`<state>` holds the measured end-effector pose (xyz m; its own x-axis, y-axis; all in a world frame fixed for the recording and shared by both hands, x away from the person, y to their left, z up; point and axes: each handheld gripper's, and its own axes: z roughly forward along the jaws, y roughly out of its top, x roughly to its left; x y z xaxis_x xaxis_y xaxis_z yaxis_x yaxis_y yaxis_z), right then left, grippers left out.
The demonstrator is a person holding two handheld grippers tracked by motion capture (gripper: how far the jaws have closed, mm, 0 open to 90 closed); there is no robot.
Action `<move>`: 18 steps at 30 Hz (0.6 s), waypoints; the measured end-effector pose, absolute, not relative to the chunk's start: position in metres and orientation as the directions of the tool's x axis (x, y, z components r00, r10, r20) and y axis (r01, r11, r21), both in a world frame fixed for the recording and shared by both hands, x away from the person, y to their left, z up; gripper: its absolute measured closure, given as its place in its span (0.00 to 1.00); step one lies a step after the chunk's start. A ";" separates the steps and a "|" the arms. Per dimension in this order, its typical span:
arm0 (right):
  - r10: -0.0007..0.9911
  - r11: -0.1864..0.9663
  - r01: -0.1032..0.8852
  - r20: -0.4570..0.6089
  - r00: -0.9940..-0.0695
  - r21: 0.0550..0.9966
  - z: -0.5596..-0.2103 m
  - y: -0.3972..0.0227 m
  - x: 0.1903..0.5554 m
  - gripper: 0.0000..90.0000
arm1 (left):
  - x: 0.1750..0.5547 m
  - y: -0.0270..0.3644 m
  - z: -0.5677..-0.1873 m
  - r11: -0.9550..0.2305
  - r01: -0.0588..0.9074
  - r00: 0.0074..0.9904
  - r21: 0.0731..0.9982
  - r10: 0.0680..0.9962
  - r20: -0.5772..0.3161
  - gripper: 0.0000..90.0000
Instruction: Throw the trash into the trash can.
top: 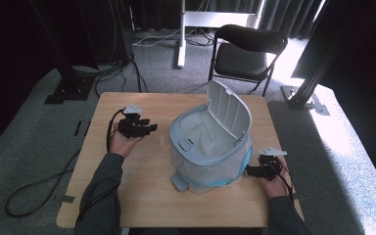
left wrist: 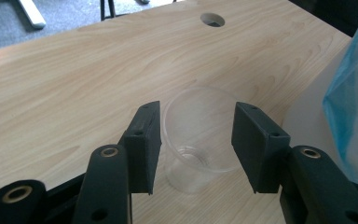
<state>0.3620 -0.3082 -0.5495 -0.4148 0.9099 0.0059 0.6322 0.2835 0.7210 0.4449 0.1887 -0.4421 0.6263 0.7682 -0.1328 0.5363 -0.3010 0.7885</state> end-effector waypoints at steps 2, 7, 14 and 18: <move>0.910 0.283 0.632 0.006 -0.415 0.721 -0.550 -0.308 0.362 0.12 | 0.446 0.188 -0.445 -0.291 0.546 0.618 0.785 0.773 -0.144 0.57; 0.910 0.283 0.632 0.006 -0.415 0.721 -0.549 -0.308 0.362 0.12 | 0.451 0.186 -0.451 -0.296 0.570 0.611 0.766 0.777 -0.155 0.55; 0.910 0.284 0.632 0.006 -0.415 0.721 -0.549 -0.308 0.362 0.12 | 0.453 0.184 -0.460 -0.292 0.599 0.601 0.745 0.780 -0.177 0.55; 0.910 0.284 0.633 0.006 -0.415 0.721 -0.549 -0.308 0.362 0.12 | 0.452 0.187 -0.466 -0.274 0.616 0.590 0.739 0.782 -0.202 0.55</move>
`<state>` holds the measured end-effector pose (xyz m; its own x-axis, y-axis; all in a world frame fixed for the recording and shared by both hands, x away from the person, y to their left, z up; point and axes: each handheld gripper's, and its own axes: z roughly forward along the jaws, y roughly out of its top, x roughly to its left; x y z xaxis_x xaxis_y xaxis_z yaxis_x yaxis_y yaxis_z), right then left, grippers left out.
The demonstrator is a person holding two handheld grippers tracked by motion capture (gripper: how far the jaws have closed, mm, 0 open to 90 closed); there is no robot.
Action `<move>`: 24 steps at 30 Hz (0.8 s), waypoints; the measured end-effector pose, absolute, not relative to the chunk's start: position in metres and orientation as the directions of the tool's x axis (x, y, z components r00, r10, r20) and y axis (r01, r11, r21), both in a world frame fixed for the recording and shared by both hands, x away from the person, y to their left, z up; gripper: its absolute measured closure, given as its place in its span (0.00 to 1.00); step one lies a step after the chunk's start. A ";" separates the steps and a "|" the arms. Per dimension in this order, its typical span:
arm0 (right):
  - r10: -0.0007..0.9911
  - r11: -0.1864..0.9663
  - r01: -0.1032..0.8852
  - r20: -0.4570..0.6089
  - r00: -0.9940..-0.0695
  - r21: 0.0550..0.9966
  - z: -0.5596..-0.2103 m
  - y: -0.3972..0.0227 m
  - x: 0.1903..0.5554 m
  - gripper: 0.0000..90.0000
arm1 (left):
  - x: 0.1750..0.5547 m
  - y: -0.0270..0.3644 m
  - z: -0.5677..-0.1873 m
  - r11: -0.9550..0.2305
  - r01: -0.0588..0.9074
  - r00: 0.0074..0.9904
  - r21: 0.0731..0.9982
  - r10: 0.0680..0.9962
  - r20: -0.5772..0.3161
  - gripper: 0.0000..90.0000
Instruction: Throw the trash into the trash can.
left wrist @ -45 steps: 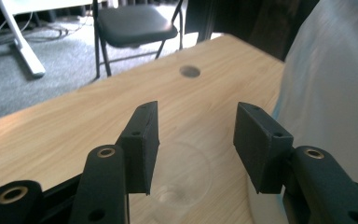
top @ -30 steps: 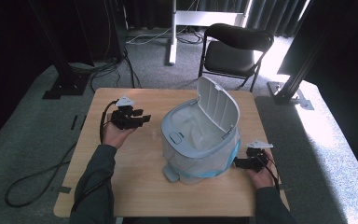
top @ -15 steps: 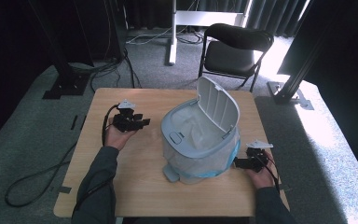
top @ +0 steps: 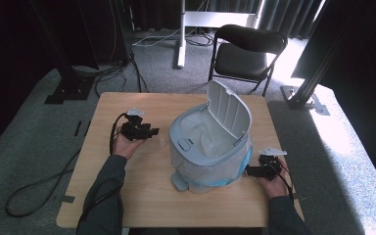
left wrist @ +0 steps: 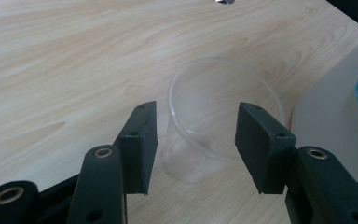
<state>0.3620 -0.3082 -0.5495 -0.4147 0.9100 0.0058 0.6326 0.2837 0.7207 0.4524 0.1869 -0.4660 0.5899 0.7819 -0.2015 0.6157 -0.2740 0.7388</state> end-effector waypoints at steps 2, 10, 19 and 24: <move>0.910 0.283 0.632 0.006 -0.415 0.721 -0.549 -0.308 0.362 0.12 | 0.452 0.189 -0.468 -0.267 0.620 0.588 0.738 0.781 -0.211 0.55; 0.910 0.284 0.633 0.006 -0.415 0.721 -0.549 -0.308 0.362 0.12 | 0.446 0.197 -0.472 -0.279 0.639 0.587 0.716 0.780 -0.219 0.68; 0.910 0.284 0.633 0.006 -0.415 0.721 -0.549 -0.308 0.362 0.12 | 0.427 0.204 -0.484 -0.359 0.638 0.632 0.681 0.750 -0.196 0.88; 0.910 0.284 0.633 0.006 -0.415 0.721 -0.549 -0.308 0.362 0.12 | 0.419 0.211 -0.490 -0.368 0.635 0.644 0.679 0.738 -0.202 0.95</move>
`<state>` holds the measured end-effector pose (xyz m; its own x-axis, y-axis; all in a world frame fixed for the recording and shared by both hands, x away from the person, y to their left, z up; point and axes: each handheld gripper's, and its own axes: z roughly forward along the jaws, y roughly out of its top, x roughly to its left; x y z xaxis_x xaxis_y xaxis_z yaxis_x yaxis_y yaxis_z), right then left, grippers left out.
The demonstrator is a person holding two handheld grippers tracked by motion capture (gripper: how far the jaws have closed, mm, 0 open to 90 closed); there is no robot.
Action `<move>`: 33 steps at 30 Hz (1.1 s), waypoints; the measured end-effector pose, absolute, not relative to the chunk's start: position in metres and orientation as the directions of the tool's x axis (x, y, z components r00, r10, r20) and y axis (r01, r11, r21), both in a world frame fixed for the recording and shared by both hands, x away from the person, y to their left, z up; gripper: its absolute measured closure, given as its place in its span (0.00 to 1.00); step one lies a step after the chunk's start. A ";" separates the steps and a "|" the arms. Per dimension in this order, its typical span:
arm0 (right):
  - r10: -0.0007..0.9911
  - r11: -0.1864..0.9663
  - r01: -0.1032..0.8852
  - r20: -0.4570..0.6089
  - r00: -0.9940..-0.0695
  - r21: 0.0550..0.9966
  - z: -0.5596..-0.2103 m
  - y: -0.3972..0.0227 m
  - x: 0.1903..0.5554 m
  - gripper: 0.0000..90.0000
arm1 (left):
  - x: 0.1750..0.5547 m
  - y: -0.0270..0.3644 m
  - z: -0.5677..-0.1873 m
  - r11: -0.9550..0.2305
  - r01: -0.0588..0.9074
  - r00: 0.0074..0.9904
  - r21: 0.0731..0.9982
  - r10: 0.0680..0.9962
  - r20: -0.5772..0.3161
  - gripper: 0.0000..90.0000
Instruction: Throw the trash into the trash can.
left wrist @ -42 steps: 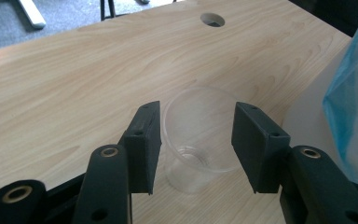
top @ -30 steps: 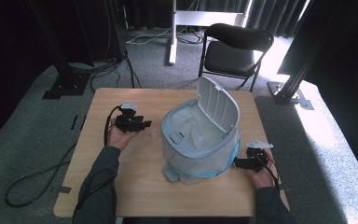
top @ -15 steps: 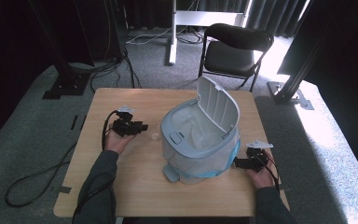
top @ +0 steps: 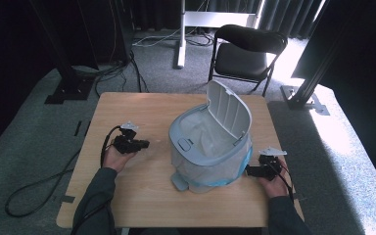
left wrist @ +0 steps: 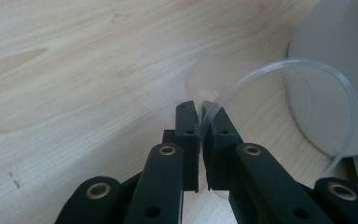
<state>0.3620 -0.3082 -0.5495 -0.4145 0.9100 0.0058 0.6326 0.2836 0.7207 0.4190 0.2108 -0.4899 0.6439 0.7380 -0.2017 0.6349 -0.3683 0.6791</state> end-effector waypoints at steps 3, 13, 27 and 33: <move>0.910 0.284 0.633 0.006 -0.415 0.721 -0.549 -0.308 0.362 0.12 | 0.417 0.214 -0.491 -0.356 0.633 0.642 0.687 0.737 -0.210 0.95; 0.910 0.284 0.633 0.006 -0.415 0.721 -0.549 -0.308 0.362 0.12 | 0.417 0.218 -0.488 -0.327 0.622 0.639 0.711 0.738 -0.219 0.95; 0.910 0.284 0.633 0.006 -0.415 0.721 -0.549 -0.308 0.362 0.12 | 0.417 0.217 -0.466 -0.314 0.584 0.647 0.748 0.736 -0.197 0.95; 0.910 0.283 0.632 0.006 -0.415 0.721 -0.549 -0.308 0.362 0.12 | 0.418 0.216 -0.458 -0.307 0.569 0.653 0.763 0.733 -0.193 0.95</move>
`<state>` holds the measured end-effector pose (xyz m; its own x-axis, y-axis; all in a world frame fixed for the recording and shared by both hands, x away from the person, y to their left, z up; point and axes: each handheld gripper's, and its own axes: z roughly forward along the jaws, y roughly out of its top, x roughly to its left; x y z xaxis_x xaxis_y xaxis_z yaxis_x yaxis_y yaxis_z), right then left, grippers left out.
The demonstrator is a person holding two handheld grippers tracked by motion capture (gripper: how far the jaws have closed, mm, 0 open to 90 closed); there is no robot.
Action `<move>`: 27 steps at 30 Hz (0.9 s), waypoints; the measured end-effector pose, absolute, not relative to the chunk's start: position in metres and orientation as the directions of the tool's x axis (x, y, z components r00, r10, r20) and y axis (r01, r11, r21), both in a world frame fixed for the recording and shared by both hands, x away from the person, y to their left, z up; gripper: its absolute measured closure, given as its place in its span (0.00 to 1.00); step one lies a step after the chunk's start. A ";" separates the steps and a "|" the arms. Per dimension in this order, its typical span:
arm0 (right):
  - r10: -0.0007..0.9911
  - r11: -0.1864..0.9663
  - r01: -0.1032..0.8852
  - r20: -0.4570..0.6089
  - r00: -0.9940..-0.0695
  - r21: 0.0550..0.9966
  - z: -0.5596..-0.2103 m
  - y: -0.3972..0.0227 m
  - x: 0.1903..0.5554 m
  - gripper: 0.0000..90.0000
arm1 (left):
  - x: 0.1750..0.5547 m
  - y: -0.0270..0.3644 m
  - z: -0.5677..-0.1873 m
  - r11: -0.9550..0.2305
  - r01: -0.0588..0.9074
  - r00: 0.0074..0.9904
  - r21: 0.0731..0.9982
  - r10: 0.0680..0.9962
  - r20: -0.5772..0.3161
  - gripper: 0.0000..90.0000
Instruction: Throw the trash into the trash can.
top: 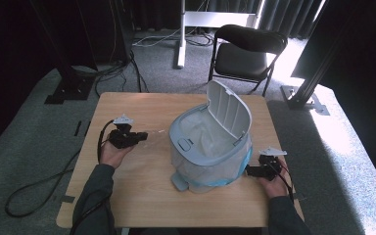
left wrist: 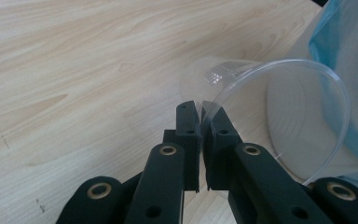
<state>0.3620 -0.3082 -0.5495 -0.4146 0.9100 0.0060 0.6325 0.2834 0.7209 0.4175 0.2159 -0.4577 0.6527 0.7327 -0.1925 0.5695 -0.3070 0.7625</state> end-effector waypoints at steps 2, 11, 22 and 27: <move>0.910 0.284 0.633 0.006 -0.415 0.721 -0.549 -0.308 0.362 0.12 | 0.417 0.215 -0.455 -0.309 0.563 0.656 0.766 0.731 -0.187 0.95; 0.910 0.283 0.633 0.006 -0.414 0.720 -0.549 -0.308 0.362 0.12 | 0.417 0.213 -0.444 -0.307 0.539 0.667 0.785 0.724 -0.175 0.95; 0.910 0.284 0.633 0.006 -0.414 0.721 -0.549 -0.308 0.362 0.12 | 0.417 0.208 -0.432 -0.308 0.508 0.681 0.804 0.715 -0.157 0.95; 0.910 0.283 0.632 0.006 -0.415 0.721 -0.549 -0.308 0.362 0.12 | 0.416 0.206 -0.424 -0.303 0.492 0.688 0.816 0.710 -0.150 0.95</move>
<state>0.3620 -0.3082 -0.5495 -0.4147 0.9099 0.0060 0.6324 0.2835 0.7209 0.4159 0.2060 -0.4242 0.6875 0.7104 -0.1505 0.4922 -0.3035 0.8159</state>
